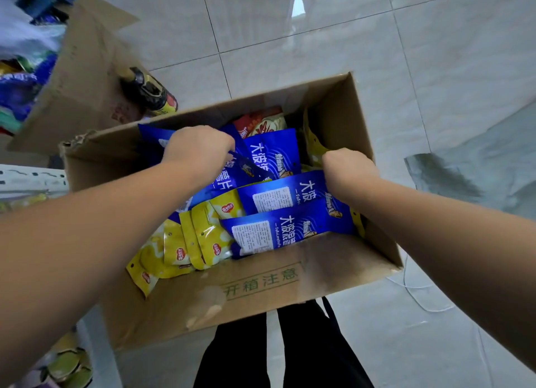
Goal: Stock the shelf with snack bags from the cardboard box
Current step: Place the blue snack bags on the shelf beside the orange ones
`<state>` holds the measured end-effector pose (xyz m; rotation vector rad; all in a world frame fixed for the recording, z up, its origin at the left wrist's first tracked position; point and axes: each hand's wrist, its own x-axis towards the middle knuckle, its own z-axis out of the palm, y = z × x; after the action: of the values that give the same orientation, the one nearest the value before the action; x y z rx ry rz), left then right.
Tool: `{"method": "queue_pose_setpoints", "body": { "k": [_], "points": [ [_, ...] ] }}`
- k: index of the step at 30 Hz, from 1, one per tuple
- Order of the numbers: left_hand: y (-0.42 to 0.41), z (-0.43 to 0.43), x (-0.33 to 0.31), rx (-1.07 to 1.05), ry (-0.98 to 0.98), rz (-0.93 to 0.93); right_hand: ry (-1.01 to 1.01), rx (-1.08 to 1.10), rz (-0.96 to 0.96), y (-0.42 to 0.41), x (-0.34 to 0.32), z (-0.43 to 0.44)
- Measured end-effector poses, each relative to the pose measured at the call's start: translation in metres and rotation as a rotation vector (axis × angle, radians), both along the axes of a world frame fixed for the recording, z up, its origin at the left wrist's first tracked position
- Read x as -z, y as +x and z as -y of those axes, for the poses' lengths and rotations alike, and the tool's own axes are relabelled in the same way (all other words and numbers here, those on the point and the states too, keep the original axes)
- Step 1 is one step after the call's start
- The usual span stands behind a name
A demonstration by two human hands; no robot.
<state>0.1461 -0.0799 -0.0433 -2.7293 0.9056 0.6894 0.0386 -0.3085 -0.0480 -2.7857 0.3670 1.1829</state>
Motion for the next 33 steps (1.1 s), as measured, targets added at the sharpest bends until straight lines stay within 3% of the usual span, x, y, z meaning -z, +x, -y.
{"method": "queue_pose_setpoints", "body": {
  "k": [5,16,20,27,33],
  "points": [
    [0.006,-0.022,-0.016,-0.062,-0.064,0.003,0.001,-0.016,0.009,0.005,-0.011,0.003],
    [-0.007,-0.059,-0.056,-0.459,-0.434,0.020,0.015,-0.169,0.167,0.003,-0.028,0.004],
    [-0.011,-0.068,-0.075,-0.585,-0.551,0.001,0.123,-0.183,0.232,0.008,-0.049,0.001],
    [-0.002,-0.086,-0.145,-0.908,-0.809,-0.185,0.229,-0.382,0.284,0.040,-0.141,0.006],
    [-0.012,-0.109,-0.231,-1.050,-0.945,-0.140,0.255,-0.547,0.318,0.074,-0.262,0.010]
  ]
}}
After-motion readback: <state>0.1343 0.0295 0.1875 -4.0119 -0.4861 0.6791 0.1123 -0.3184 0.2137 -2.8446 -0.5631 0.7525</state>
